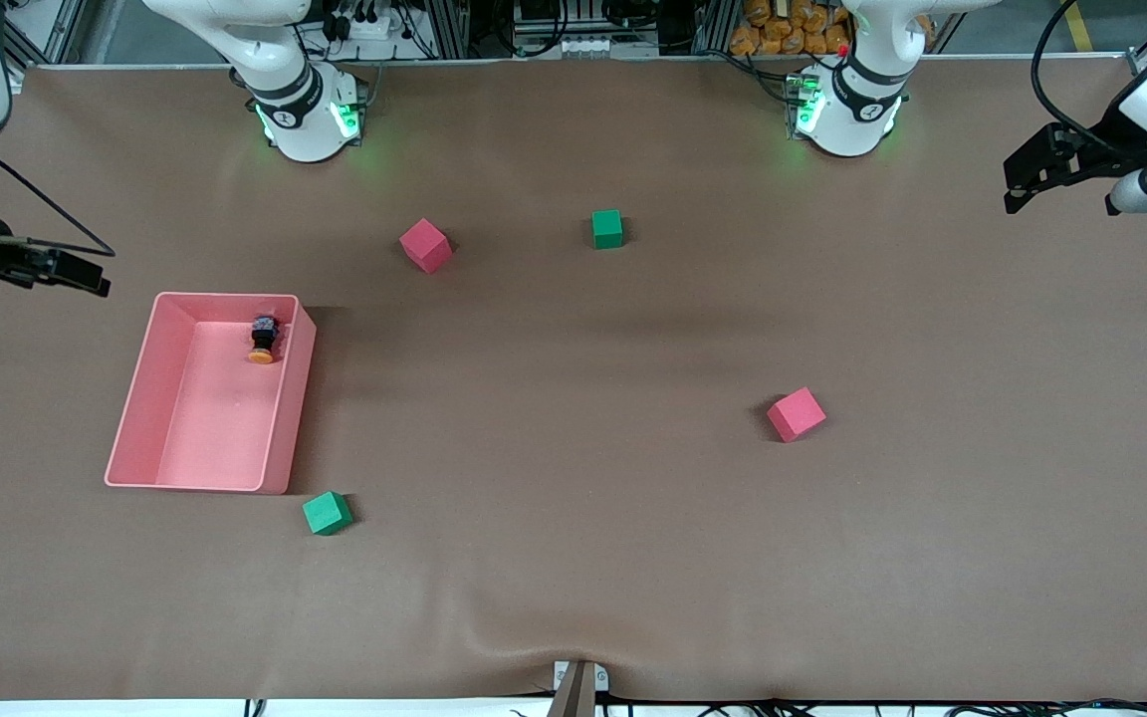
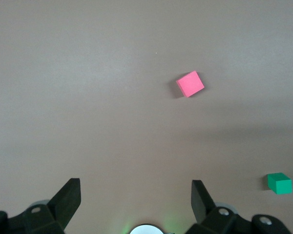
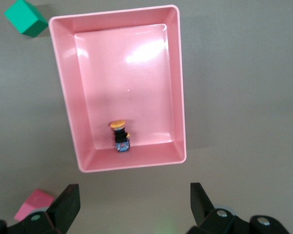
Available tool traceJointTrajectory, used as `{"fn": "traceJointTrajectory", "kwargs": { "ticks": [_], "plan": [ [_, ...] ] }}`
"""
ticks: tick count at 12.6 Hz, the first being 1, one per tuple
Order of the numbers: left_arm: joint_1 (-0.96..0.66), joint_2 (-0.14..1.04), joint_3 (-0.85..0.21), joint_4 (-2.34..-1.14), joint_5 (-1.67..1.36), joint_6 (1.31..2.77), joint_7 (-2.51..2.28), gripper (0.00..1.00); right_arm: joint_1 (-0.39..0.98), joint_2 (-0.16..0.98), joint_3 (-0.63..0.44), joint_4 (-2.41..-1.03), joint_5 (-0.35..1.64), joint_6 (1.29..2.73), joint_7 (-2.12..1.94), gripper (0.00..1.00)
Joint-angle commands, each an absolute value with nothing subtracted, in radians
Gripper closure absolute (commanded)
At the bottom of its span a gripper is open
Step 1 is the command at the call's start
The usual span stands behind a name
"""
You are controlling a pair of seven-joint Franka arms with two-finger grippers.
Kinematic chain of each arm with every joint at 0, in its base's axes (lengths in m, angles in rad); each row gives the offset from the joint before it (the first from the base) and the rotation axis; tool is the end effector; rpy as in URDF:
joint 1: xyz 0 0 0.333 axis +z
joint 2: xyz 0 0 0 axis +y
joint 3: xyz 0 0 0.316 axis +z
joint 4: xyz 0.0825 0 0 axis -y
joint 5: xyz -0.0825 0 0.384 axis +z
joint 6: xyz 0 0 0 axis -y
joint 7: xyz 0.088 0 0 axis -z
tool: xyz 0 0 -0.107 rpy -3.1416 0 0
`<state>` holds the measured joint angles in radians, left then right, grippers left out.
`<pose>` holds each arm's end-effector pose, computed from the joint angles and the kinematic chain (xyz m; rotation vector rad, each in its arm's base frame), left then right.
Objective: Place and upright button with both arms
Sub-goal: 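Move the right gripper over the pink tray toward the yellow button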
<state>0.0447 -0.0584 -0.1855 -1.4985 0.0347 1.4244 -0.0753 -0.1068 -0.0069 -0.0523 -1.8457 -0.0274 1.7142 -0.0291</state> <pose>0.5155 -0.0725 0.6763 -3.0935 0.0933 0.0181 0.5392 -0.0892 0.5104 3.1147 -0.1939 -0.1977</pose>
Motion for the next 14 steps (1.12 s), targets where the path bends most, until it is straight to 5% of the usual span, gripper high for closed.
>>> {"fn": "traceJointTrajectory", "kwargs": {
  "ticks": [1,10,14],
  "plan": [
    [0.052,-0.064,-0.19,-1.499,0.038,1.414,-0.074,0.0,-0.161,-0.012,-0.038,-1.952,-0.04,1.839,-0.086,0.0],
    [0.052,-0.061,-0.189,-1.499,0.04,1.417,-0.081,0.0,-0.181,0.098,-0.038,-1.979,-0.04,1.92,-0.095,0.0],
    [0.052,-0.06,-0.189,-1.497,0.038,1.42,-0.081,0.0,-0.16,0.139,-0.037,-2.078,-0.04,2.107,-0.094,0.0]
  ]
}}
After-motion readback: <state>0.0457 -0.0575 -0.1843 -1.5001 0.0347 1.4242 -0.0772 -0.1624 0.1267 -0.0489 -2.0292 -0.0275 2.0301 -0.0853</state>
